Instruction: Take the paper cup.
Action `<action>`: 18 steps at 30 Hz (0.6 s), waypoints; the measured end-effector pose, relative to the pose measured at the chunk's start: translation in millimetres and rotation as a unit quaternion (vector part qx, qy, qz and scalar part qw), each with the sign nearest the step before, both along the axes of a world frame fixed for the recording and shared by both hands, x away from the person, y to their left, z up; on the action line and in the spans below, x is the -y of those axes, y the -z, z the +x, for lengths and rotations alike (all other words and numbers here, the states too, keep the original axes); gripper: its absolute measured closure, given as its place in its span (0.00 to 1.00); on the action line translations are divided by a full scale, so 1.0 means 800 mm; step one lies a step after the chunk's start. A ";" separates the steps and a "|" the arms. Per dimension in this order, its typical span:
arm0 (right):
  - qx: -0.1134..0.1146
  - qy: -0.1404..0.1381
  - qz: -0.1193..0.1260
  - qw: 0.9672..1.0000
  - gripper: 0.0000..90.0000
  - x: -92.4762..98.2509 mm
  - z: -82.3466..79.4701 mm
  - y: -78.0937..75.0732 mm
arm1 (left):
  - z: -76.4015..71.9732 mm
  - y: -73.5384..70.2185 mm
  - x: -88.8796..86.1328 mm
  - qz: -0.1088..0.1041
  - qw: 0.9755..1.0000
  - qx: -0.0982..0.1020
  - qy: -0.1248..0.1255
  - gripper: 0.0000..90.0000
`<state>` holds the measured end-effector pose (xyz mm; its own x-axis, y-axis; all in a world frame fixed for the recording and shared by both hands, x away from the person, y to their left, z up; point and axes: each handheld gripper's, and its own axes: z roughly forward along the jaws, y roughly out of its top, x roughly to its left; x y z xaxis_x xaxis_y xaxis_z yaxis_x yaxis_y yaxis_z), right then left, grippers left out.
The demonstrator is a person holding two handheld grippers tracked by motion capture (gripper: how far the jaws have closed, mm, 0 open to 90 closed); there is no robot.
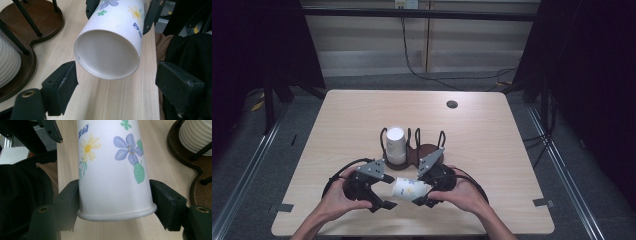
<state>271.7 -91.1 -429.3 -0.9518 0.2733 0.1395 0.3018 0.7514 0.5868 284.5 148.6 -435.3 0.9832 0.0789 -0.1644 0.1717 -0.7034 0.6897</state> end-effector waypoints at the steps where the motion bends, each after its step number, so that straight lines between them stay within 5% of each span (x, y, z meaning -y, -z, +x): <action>1: 0.001 -0.004 -0.003 1.000 0.32 -0.001 0.001 0.000 | -0.001 0.001 0.001 -0.002 1.000 -0.003 -0.004 0.20; 18: -0.020 -0.018 -0.035 0.999 0.32 -0.011 0.001 0.007 | -0.003 0.009 0.010 0.032 0.999 0.003 0.010 0.27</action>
<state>272.5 -82.6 -434.8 -0.9549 0.2501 0.1601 0.2970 0.8002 0.5210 281.7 140.6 -442.7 0.9856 0.0691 -0.1543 0.1534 -0.7490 0.6446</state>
